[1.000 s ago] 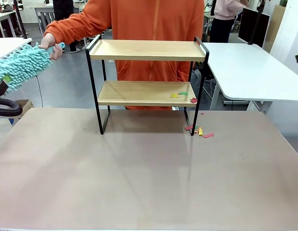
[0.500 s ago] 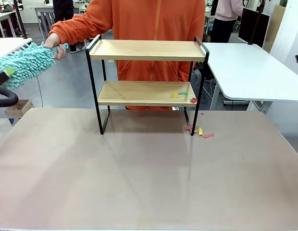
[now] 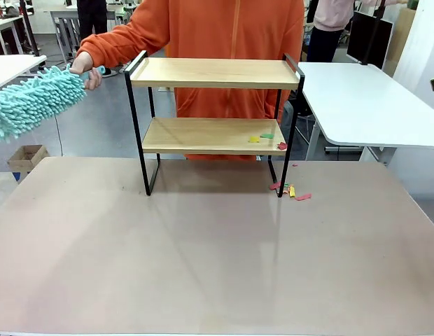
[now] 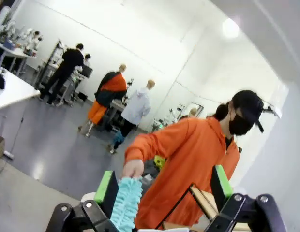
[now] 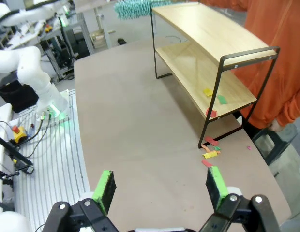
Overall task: Clean the shelf.
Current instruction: Hand the Duster back to the human.
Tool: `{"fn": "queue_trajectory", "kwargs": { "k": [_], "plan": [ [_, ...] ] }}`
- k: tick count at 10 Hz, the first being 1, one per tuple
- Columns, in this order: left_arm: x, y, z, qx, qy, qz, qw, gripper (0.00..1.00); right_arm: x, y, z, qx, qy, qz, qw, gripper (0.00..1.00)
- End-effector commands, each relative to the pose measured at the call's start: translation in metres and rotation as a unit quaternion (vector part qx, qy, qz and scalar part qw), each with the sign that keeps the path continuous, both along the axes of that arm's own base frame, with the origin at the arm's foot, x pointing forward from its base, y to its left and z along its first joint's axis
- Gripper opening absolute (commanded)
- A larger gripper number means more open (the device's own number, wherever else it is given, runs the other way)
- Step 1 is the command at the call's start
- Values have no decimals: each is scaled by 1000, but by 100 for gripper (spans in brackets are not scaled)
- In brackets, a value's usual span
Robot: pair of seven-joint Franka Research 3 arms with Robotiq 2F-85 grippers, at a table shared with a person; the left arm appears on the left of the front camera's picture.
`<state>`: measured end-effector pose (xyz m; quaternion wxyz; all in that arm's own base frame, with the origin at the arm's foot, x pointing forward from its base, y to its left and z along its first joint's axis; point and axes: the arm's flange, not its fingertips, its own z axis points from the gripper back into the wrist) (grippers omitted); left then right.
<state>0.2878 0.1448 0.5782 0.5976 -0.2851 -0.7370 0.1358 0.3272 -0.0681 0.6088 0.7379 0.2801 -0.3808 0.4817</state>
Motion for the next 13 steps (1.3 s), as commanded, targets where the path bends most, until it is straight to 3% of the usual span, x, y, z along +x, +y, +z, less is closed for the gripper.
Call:
{"fn": "queue_trajectory", "kwargs": {
  "k": [1, 3, 4, 13],
  "plan": [
    [-13, 45, 29, -58, 2, -3, 998, 100, 0, -1, 0, -2, -3, 5, 1000, 100],
    [-13, 69, 33, -63, 21, -12, 998, 100, 0, -1, 0, -2, -3, 5, 1000, 100],
    [-21, 41, 33, -55, 1, 5, 998, 100, 0, -1, 0, -2, -3, 5, 1000, 100],
    [-21, 41, 33, -55, 1, 5, 998, 100, 0, -1, 0, -2, -3, 5, 1000, 100]
  ]
}}
